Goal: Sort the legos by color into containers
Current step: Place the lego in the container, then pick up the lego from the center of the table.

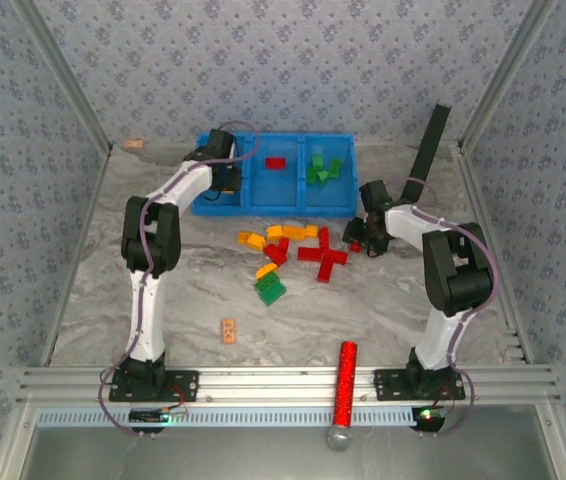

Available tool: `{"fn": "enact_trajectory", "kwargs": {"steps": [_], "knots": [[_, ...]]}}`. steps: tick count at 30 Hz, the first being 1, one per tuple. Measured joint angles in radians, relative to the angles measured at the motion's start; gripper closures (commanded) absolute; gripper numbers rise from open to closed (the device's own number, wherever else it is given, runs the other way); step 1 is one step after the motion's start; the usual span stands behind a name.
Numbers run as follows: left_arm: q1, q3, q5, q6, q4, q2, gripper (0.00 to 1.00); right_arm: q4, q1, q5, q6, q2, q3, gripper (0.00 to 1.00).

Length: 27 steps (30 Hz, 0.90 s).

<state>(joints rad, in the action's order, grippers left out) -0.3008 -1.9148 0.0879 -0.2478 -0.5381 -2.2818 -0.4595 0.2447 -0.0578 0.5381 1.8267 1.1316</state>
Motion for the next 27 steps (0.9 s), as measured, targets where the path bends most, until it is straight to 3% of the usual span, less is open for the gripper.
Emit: {"fn": "enact_trajectory", "kwargs": {"steps": [7, 16, 18, 23, 27], "knots": [[0.009, 0.002, -0.001, -0.003, -0.005, 0.0, 0.36, -0.07, 0.0, 0.032, -0.031, 0.031, 0.053, 0.72], [0.011, 0.069, -0.01, -0.004, 0.005, 0.033, 0.36, -0.102, 0.026, 0.035, -0.073, 0.055, 0.107, 0.8], [0.011, 0.096, -0.013, -0.004, 0.01, 0.066, 0.38, -0.124, 0.04, 0.045, -0.082, 0.052, 0.124, 0.8], [0.011, 0.165, -0.013, -0.01, 0.053, 0.177, 0.54, -0.229, 0.081, 0.091, -0.115, 0.011, 0.209, 0.8], [0.011, 0.209, -0.019, -0.016, 0.079, 0.251, 0.59, -0.292, 0.122, 0.127, -0.156, -0.013, 0.354, 0.8]]}}
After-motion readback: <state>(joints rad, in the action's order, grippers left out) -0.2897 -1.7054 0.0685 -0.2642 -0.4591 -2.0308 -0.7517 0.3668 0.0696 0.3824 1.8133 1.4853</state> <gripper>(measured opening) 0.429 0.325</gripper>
